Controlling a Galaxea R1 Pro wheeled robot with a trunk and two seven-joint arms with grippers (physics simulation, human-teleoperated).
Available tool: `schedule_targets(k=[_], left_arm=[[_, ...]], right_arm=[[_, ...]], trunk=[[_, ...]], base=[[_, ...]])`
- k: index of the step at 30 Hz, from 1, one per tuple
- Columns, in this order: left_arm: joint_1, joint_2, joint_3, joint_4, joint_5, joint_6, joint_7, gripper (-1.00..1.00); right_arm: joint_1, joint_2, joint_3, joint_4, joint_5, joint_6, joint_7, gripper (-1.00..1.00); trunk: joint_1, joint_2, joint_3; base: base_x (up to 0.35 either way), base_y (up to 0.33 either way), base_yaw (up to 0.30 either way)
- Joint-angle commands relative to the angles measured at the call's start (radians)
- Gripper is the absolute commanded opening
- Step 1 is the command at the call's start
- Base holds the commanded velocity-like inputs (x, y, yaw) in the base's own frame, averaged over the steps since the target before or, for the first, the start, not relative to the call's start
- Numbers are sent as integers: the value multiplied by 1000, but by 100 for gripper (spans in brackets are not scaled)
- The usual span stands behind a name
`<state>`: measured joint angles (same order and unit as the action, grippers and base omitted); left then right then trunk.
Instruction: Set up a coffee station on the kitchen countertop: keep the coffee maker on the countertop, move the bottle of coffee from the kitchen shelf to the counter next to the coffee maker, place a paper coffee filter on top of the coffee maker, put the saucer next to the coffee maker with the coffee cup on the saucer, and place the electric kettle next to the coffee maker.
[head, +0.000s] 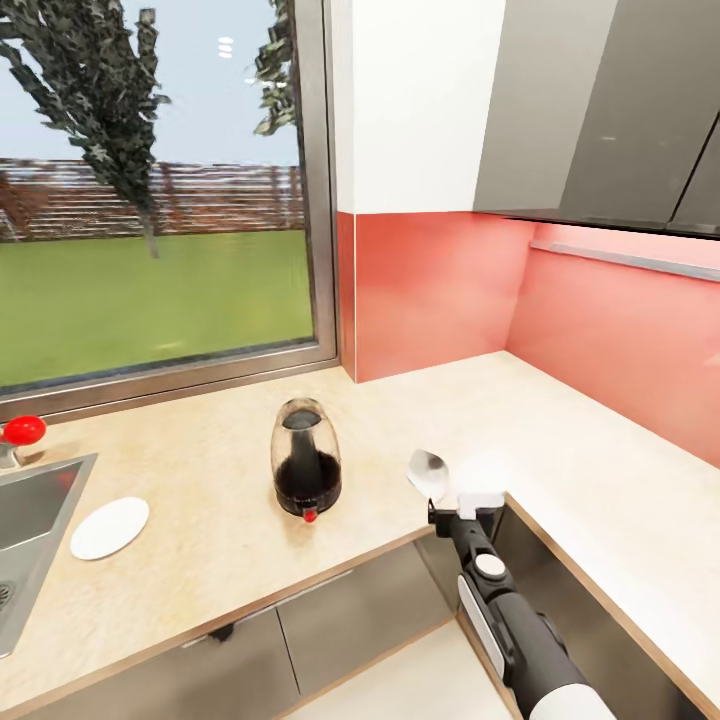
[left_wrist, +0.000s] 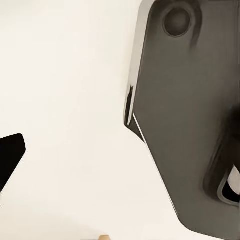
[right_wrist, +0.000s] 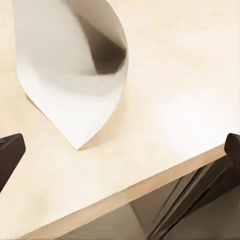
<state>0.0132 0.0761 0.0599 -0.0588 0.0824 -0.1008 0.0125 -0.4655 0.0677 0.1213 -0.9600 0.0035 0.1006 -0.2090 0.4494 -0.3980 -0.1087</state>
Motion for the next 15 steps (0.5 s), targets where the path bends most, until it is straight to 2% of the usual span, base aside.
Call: schedule_targets(k=[1, 9, 11, 12, 15], left_arm=[[1, 0, 5, -2, 0, -7, -1, 100], [1, -1, 6, 1, -44, -52, 5, 100], [1, -1, 6, 2, -45, -63, 5, 100], [1, -1, 5, 2, -45, -102, 6, 100], [1, -1, 5, 4, -45, -102, 6, 100]], right_arm=[[-1, 0, 3, 2, 1, 7, -7, 100], [-1, -2, 2, 9, 3, 7, -6, 100], [0, -2, 1, 14, 3, 7, -6, 100], [-1, -3, 0, 29, 2, 7, -6, 100], [-1, -3, -1, 39, 1, 7, -7, 100]], trunk=[[1, -2, -2], [1, -2, -2], [1, -2, -2], [1, -2, -2], [1, -2, -2]], base=[[0, 0, 0], [51, 40, 0], [57, 41, 0], [18, 13, 0], [31, 6, 0]])
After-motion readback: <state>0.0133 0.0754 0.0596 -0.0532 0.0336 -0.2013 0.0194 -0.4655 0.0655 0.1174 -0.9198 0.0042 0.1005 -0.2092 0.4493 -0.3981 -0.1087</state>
